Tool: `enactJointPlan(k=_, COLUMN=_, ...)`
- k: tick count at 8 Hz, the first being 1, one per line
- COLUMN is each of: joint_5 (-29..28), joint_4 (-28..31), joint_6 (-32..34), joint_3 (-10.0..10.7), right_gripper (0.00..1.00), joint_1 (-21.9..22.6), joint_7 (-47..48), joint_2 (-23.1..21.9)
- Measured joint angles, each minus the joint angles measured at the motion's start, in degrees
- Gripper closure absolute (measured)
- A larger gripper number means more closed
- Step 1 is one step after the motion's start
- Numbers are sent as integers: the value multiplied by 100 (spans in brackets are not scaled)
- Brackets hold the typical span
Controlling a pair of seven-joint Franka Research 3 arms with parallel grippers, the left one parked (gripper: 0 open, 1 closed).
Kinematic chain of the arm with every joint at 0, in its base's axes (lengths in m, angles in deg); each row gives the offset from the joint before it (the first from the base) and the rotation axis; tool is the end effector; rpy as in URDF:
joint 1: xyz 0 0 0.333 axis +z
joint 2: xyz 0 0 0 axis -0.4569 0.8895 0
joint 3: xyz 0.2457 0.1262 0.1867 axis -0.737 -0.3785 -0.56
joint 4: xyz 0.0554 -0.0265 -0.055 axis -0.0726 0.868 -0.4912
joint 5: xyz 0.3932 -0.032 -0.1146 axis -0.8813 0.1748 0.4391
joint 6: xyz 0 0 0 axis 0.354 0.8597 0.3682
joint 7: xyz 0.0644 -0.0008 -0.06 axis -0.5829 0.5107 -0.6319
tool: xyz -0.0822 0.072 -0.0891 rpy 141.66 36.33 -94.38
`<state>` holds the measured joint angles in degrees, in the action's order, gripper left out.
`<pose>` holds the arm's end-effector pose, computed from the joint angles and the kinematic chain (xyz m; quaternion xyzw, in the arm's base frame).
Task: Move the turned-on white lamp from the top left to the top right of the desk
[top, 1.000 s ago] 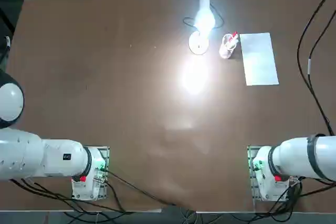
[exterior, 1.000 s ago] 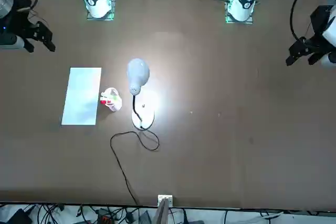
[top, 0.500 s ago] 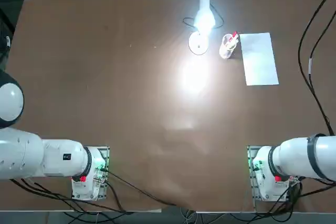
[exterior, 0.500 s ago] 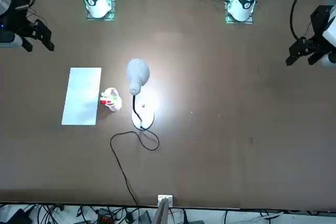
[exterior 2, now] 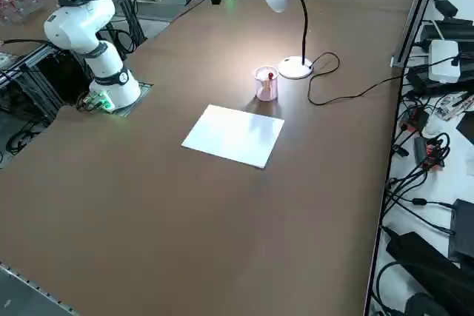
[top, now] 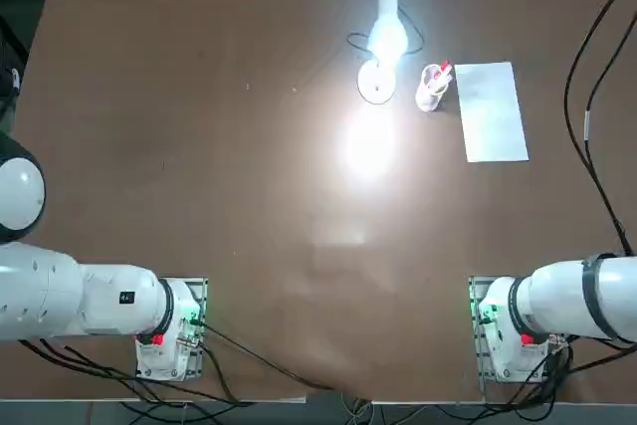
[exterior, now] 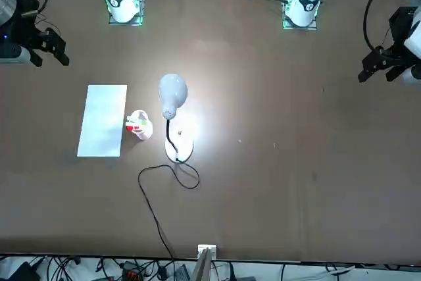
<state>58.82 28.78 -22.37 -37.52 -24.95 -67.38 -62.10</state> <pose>0.5407 0.0290 0.5952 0.9997 0.0204 0.0046 0.0139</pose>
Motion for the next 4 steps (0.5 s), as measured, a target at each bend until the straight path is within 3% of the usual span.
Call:
enactJointPlan(k=2, joint_5=-209, joint_4=-100, joint_6=-12, joint_3=-33, right_gripper=0, joint_1=45, joint_7=161, joint_2=107)
enactJointPlan(k=4, joint_5=-276, joint_4=-241, joint_6=-134, joint_3=-255, right_gripper=0, joint_1=394, joint_7=642, joint_2=128)
